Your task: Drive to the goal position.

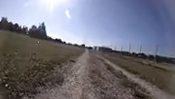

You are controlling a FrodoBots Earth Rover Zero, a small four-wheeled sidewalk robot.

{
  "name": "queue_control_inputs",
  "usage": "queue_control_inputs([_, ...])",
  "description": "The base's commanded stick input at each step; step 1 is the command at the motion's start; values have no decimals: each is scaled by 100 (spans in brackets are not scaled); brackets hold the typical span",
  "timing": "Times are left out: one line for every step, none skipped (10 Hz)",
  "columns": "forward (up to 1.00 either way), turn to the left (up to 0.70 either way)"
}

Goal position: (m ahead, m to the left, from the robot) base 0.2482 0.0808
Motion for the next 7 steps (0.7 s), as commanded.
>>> queue_control_inputs([50, 0])
queue_control_inputs([50, 0])
queue_control_inputs([50, 0])
queue_control_inputs([50, 0])
queue_control_inputs([50, 0])
queue_control_inputs([50, 0])
queue_control_inputs([50, 0])
